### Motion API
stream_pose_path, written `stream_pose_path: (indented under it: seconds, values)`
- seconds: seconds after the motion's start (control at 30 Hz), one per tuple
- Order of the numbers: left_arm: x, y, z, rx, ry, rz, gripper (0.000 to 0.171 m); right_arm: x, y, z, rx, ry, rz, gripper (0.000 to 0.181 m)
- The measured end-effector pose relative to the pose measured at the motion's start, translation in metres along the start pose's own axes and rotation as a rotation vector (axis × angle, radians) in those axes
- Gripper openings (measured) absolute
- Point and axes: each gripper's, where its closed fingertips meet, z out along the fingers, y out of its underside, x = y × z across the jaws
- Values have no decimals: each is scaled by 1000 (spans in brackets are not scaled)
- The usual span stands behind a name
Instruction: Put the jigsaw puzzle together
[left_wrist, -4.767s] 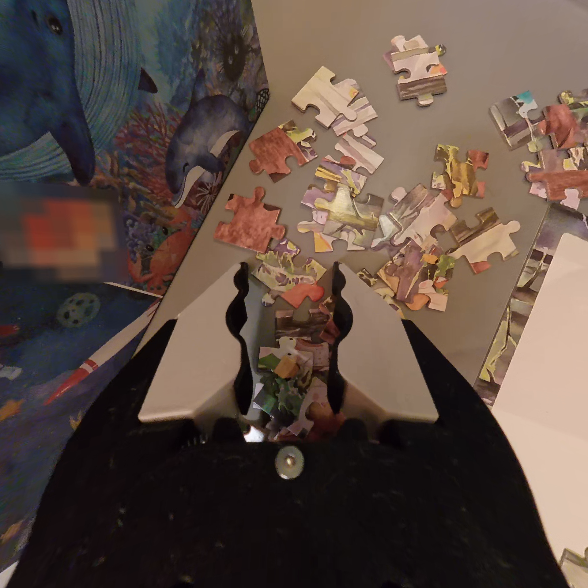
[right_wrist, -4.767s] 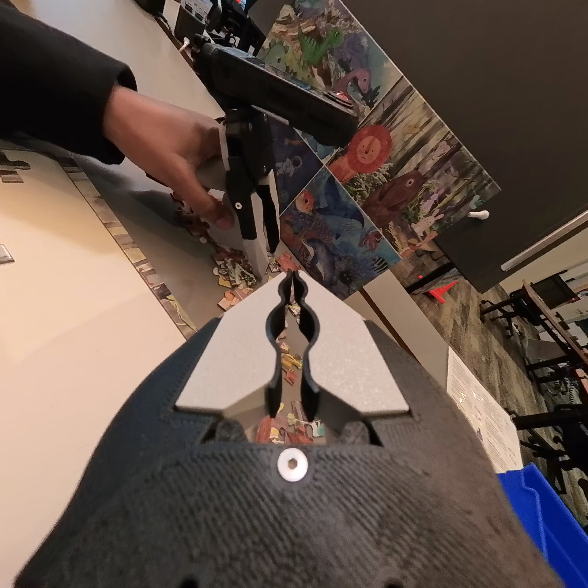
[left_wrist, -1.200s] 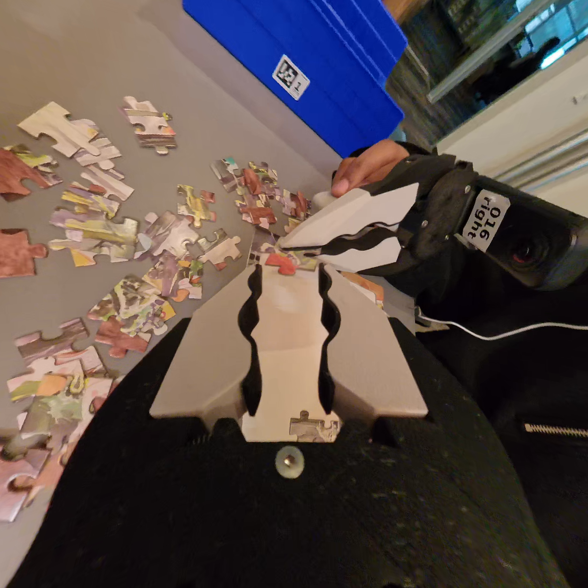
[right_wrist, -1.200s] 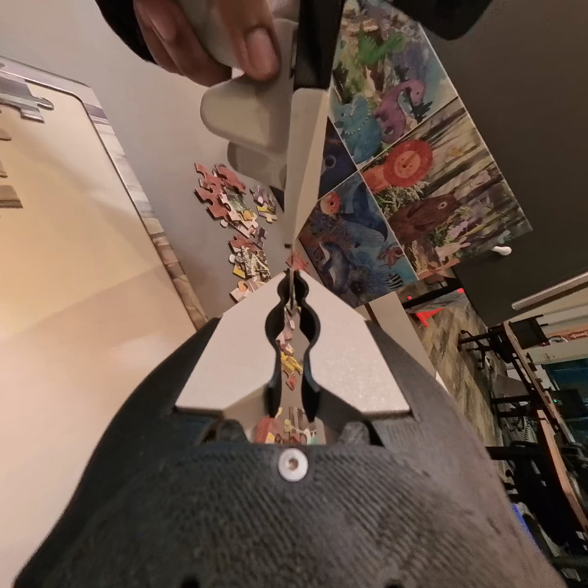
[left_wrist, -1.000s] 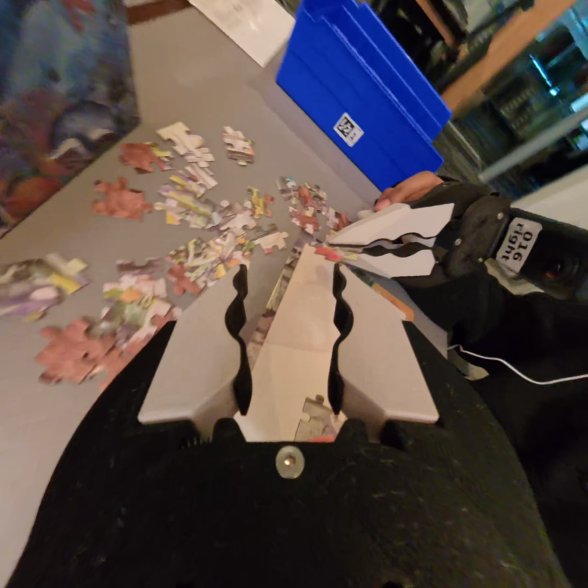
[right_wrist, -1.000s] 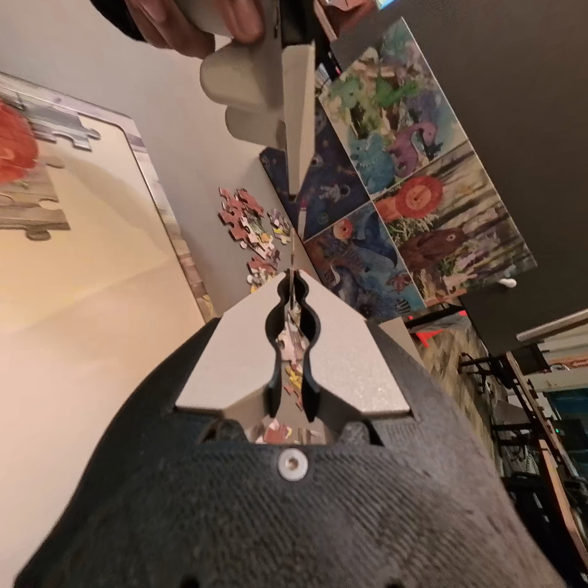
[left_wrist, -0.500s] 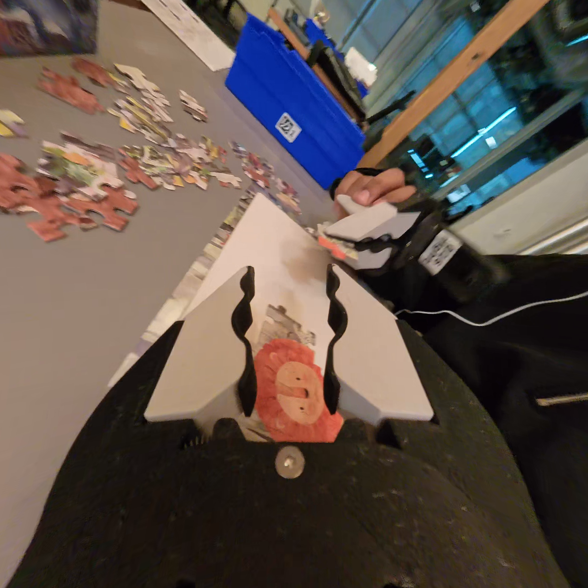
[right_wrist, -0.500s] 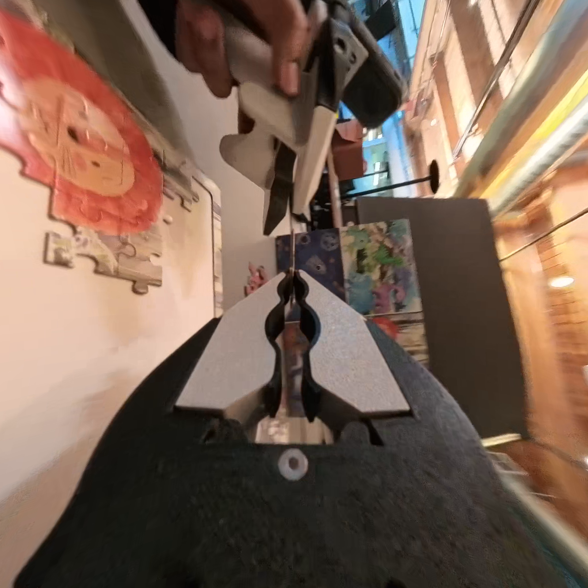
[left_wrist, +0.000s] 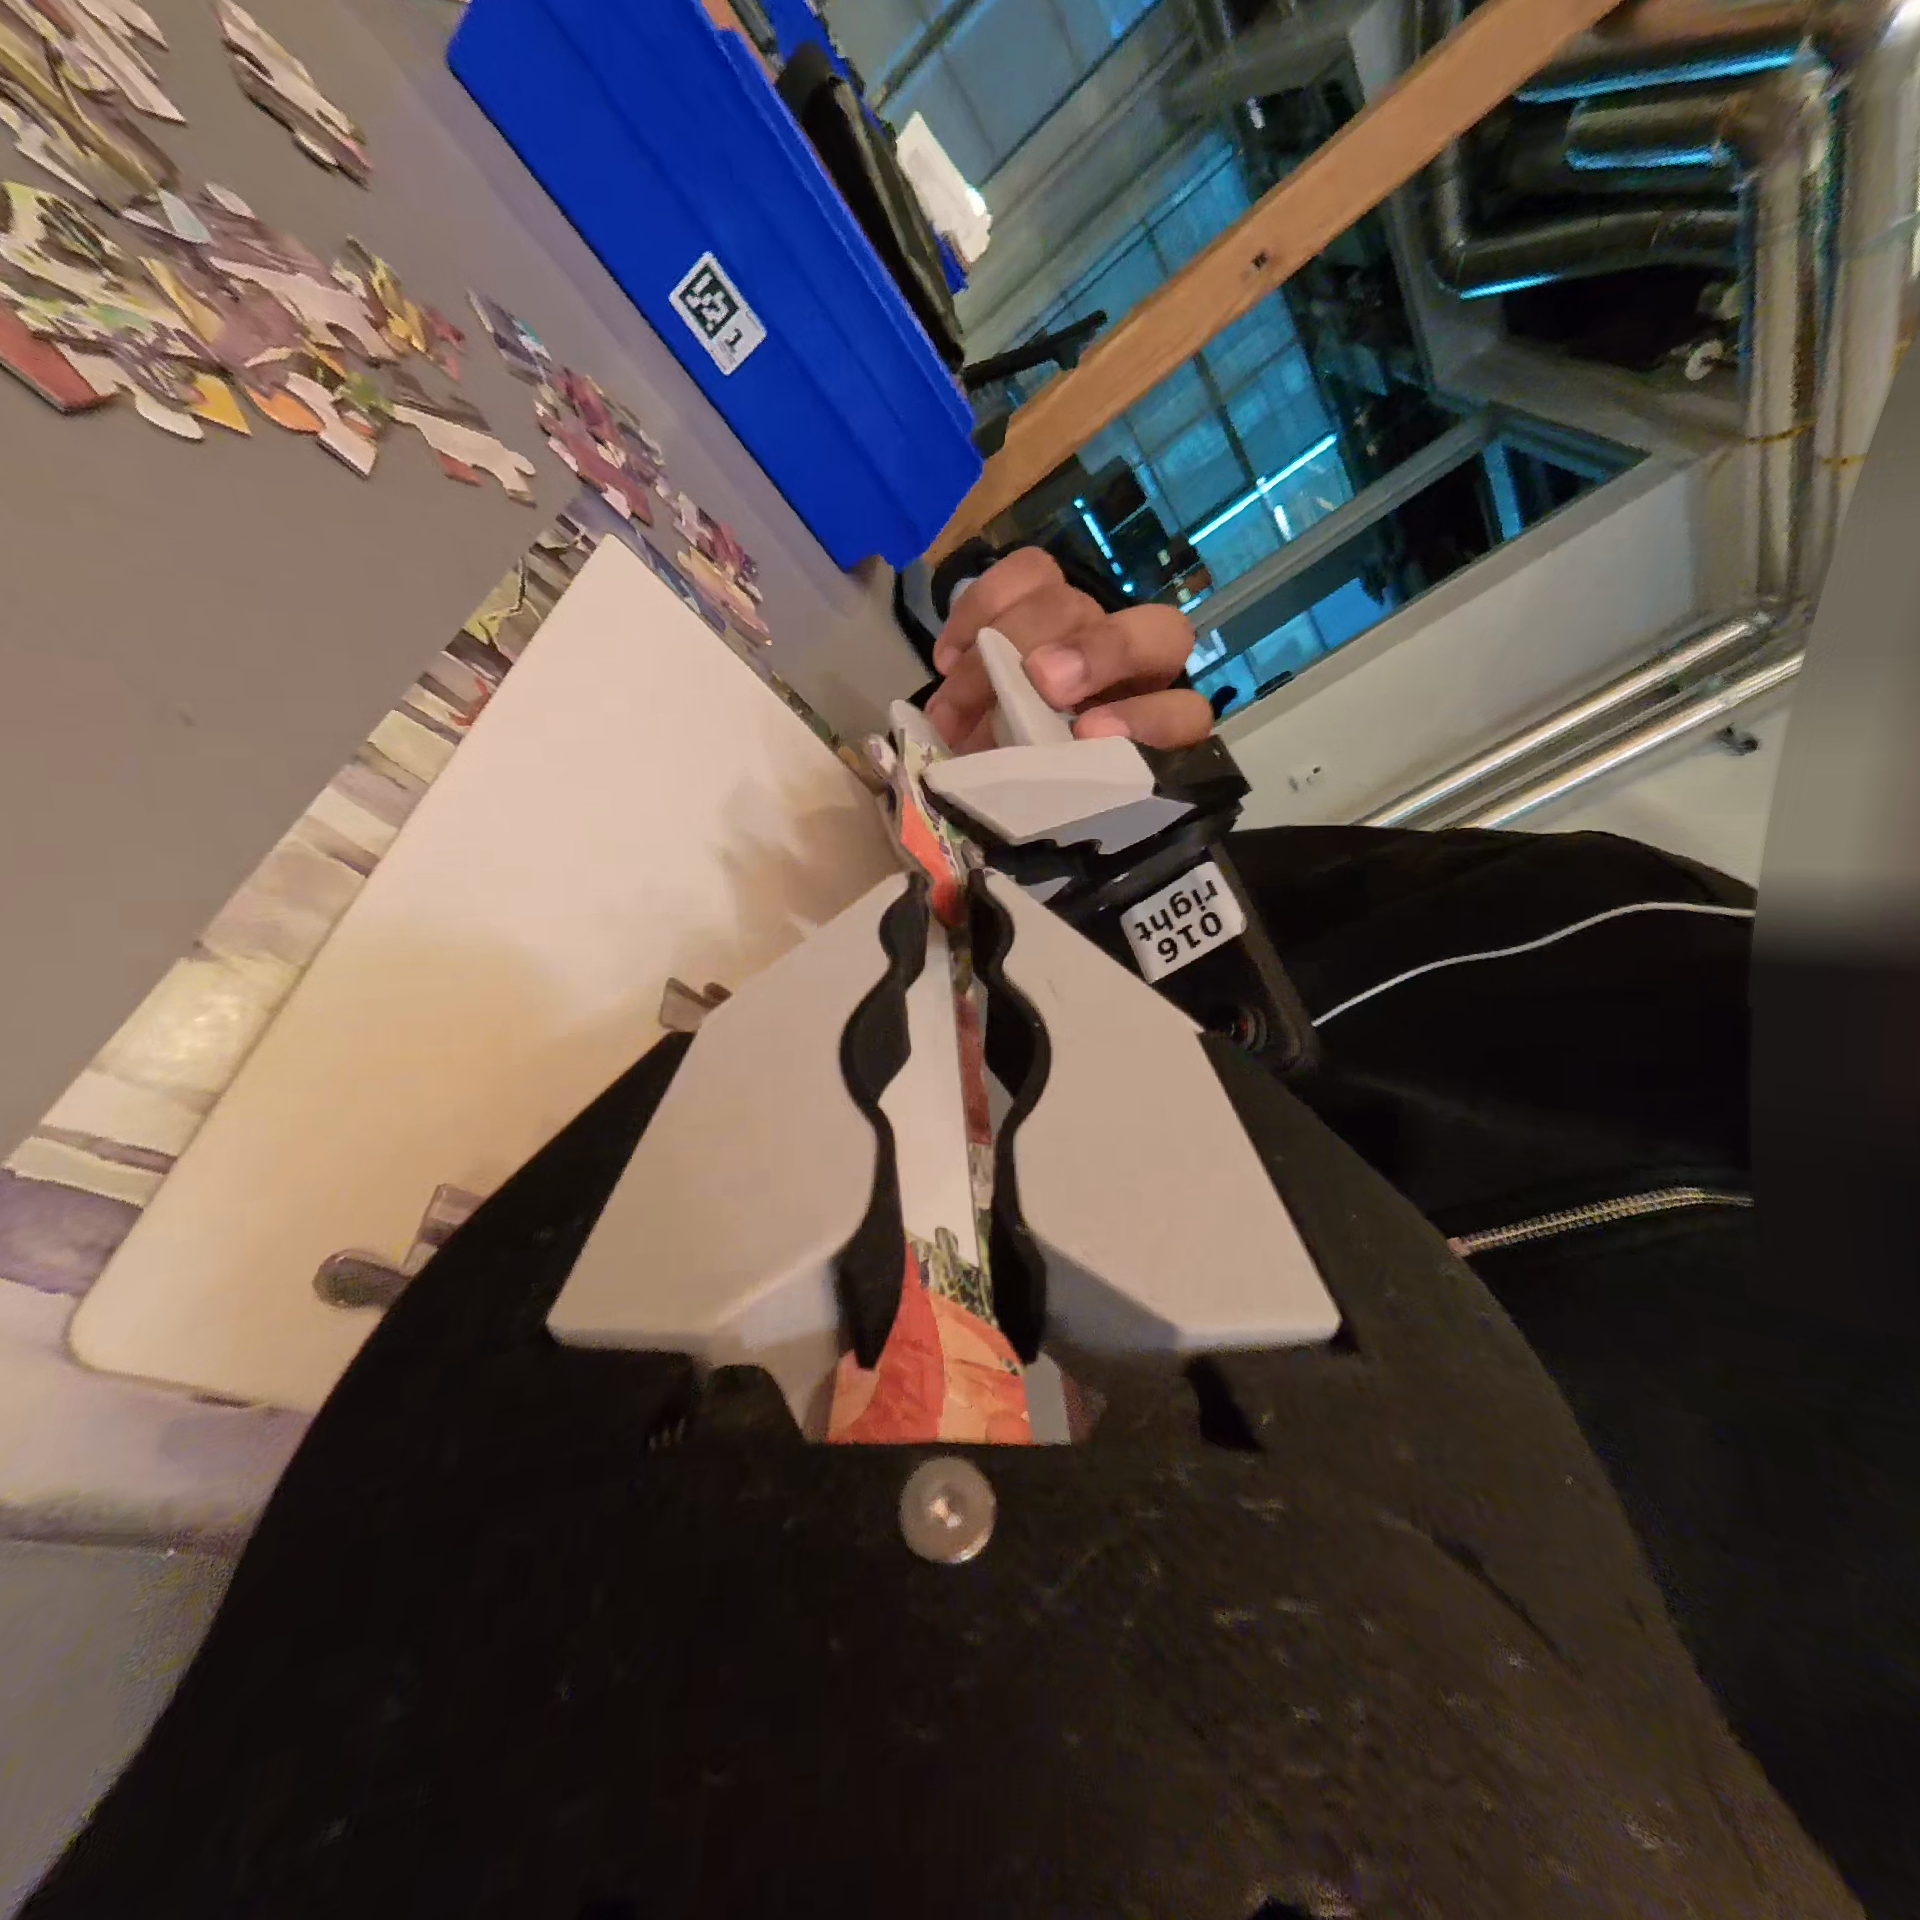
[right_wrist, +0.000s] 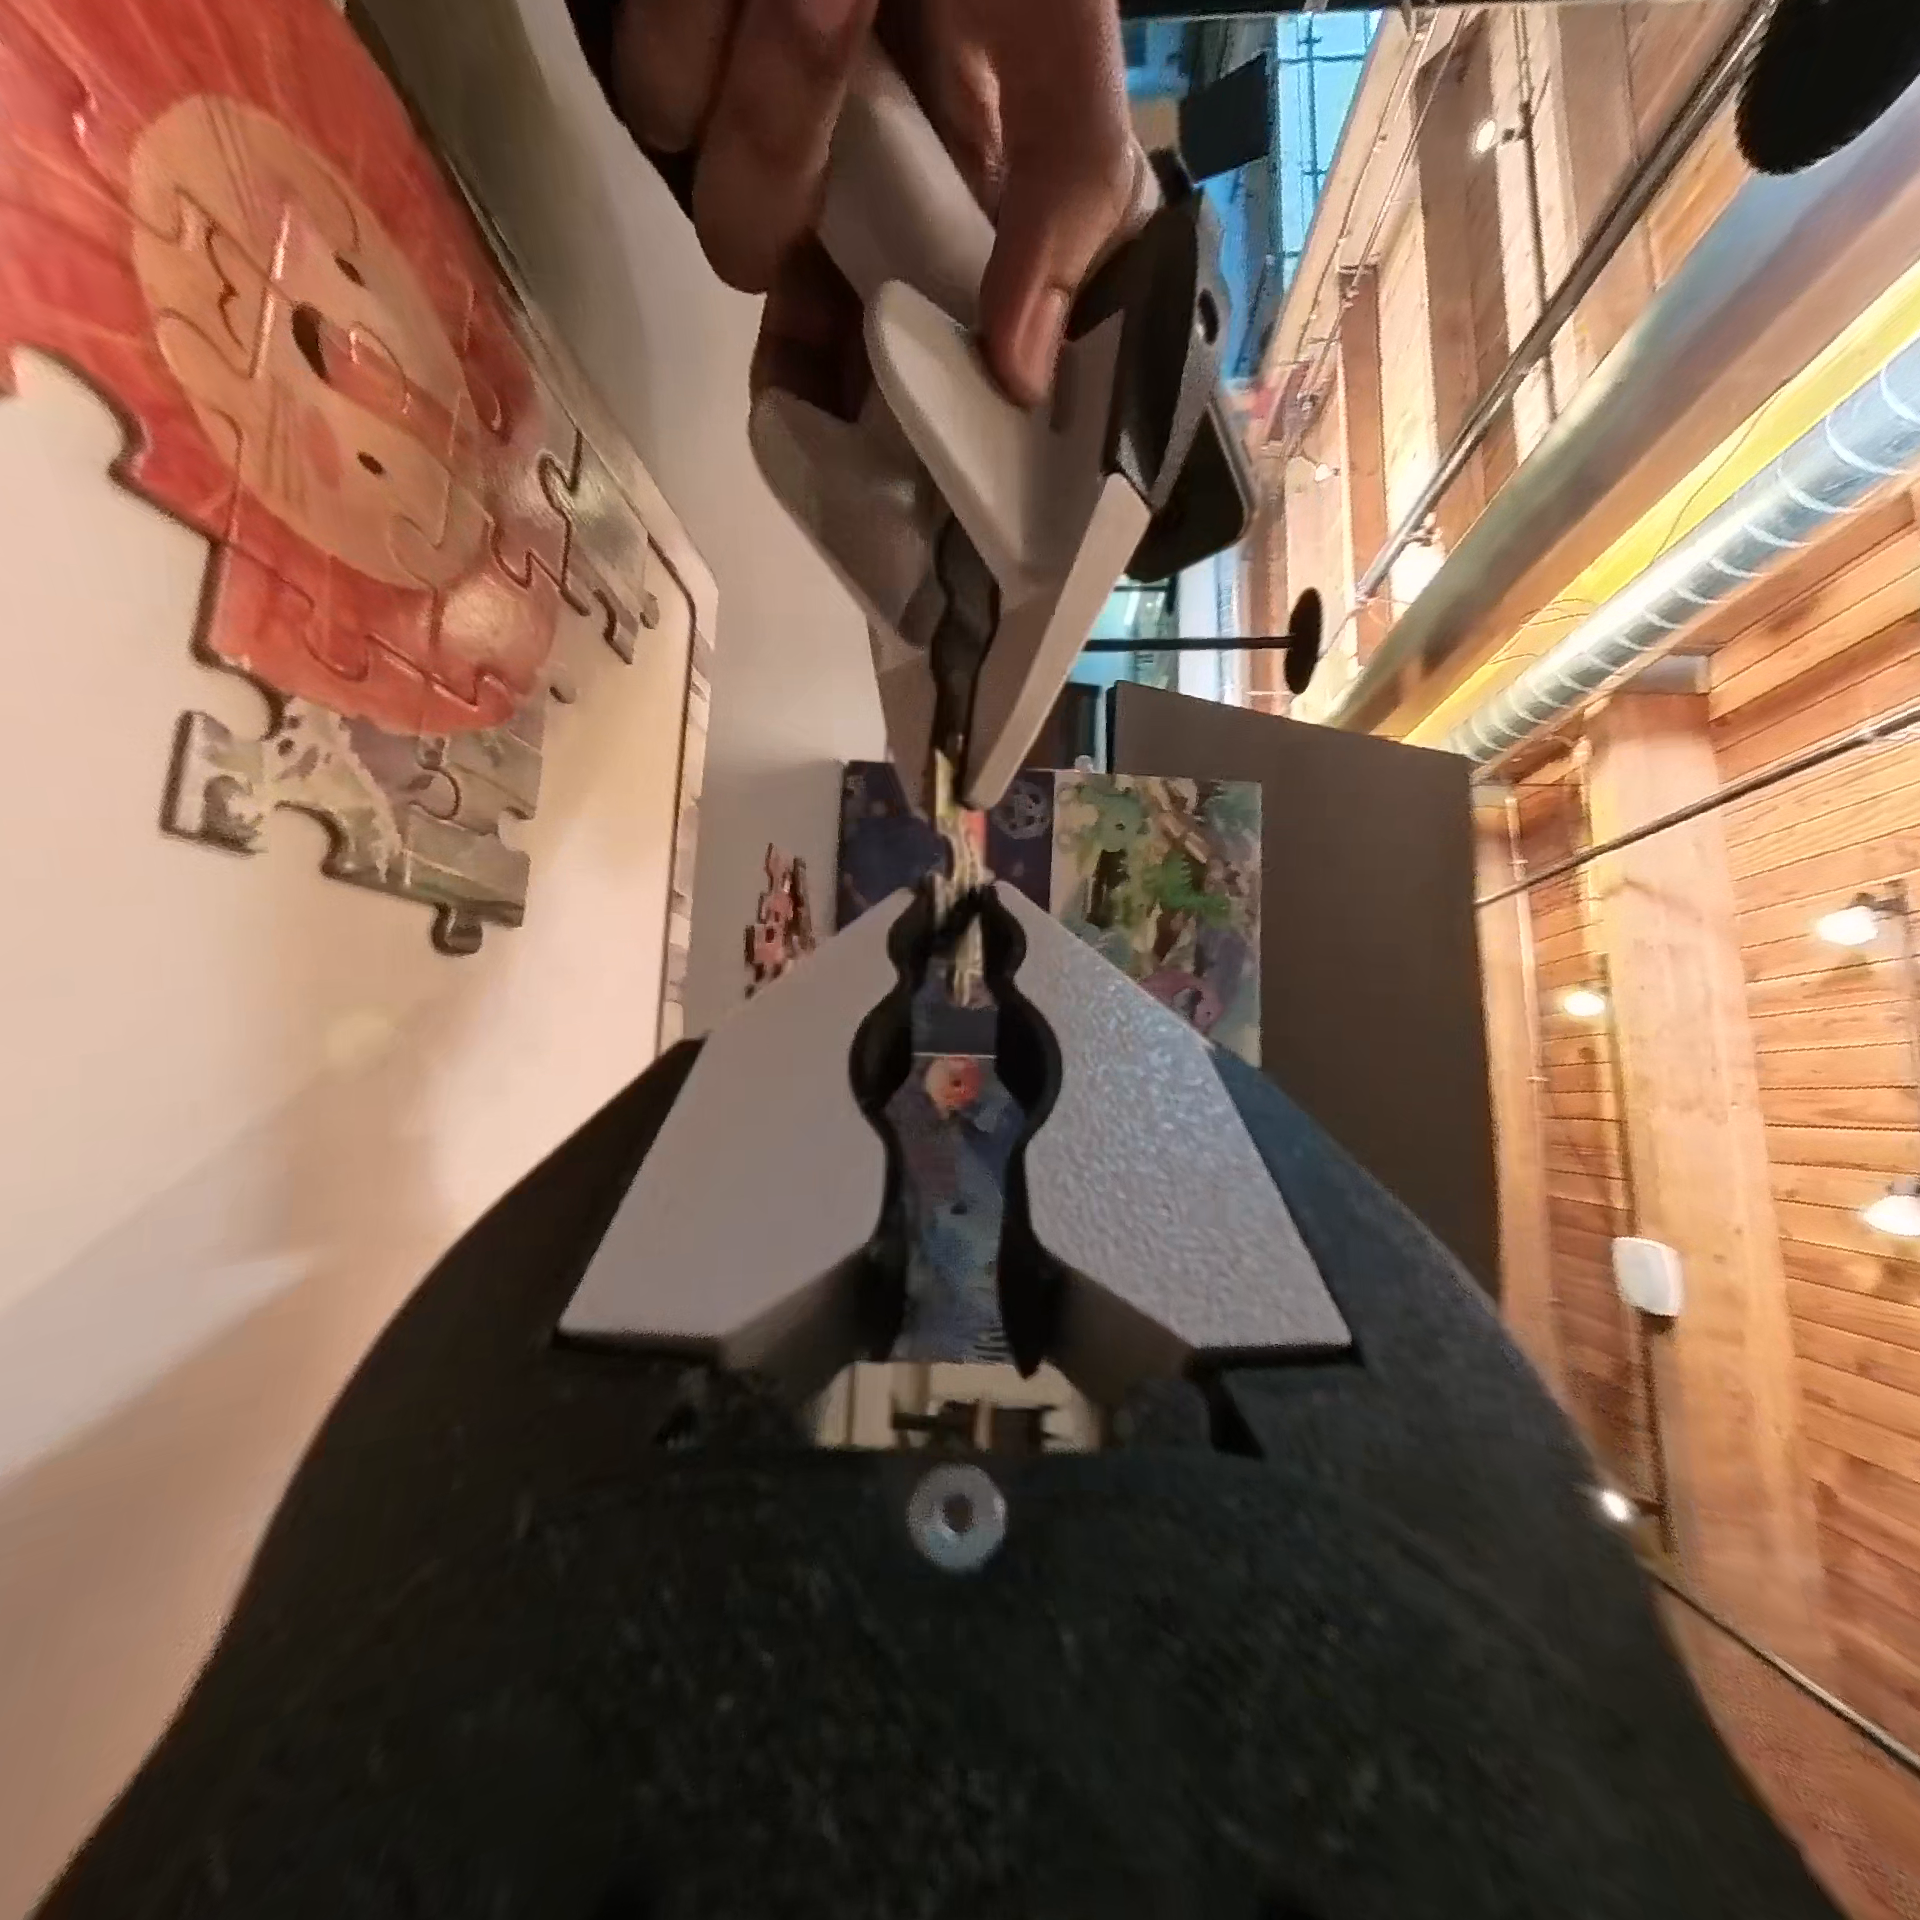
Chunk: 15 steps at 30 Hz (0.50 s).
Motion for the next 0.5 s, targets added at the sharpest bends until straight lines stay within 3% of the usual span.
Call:
stream_pose_path:
  seconds: [0.17,0.5]
  values:
    - [-3,-4,-5,22,-23,0,0,-2,-1,1,60,-79,253,25]
    - [-3,-10,-6,61,-51,73,0,11,18,-8,178,-227,814,40]
